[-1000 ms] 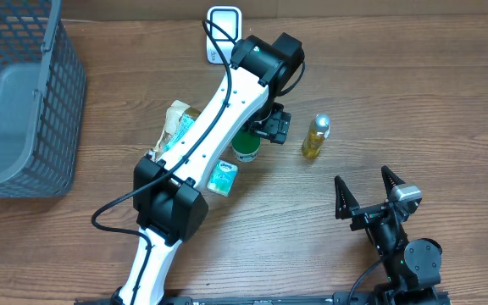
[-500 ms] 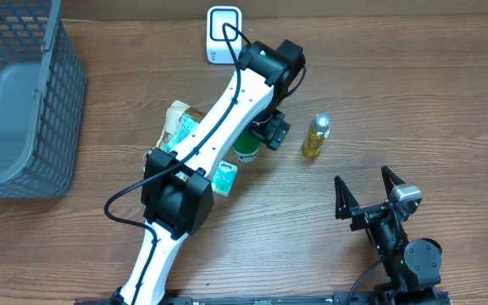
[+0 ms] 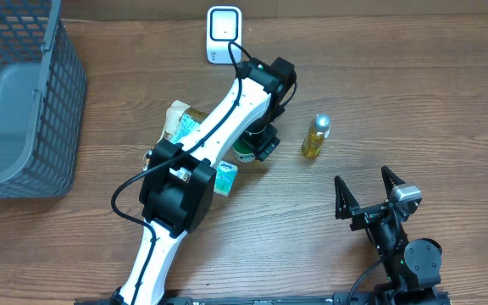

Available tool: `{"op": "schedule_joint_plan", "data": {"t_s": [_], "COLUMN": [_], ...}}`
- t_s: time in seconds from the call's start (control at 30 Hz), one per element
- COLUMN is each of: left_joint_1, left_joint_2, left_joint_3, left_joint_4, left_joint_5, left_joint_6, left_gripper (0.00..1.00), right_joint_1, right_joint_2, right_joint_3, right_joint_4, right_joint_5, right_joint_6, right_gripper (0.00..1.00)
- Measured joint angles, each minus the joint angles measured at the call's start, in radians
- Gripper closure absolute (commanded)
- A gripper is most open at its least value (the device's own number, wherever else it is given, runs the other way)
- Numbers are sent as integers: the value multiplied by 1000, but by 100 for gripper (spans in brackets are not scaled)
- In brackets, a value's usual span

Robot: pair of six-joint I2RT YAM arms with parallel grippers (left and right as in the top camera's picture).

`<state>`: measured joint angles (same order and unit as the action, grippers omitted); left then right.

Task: Scan the item barcode
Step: 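Lower the left gripper onto the green jar's cap and grasp it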

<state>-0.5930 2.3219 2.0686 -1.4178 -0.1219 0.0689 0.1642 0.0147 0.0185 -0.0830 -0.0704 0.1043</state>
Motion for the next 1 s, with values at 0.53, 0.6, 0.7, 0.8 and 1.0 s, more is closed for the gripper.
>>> {"op": "schedule_joint_plan", "data": {"t_s": [0.53, 0.6, 0.7, 0.8, 1.0], "left_joint_1": [6, 6, 6, 6, 6], "left_joint_2": [0, 0, 0, 0, 0], "left_joint_3": [0, 0, 0, 0, 0], "left_joint_4": [36, 34, 27, 22, 16], "left_joint_5": [43, 44, 47, 51, 62], "left_joint_6": [-40, -72, -134, -204, -367], "left_gripper": [48, 50, 51, 52, 51], "right_joint_1": [0, 0, 0, 0, 0], "right_joint_2": [0, 0, 0, 0, 0], "right_joint_3": [0, 0, 0, 0, 0], "right_joint_4": [0, 0, 0, 0, 0], "right_joint_5": [0, 0, 0, 0, 0], "right_joint_6": [0, 0, 0, 0, 0], "right_gripper": [0, 0, 0, 0, 0]}}
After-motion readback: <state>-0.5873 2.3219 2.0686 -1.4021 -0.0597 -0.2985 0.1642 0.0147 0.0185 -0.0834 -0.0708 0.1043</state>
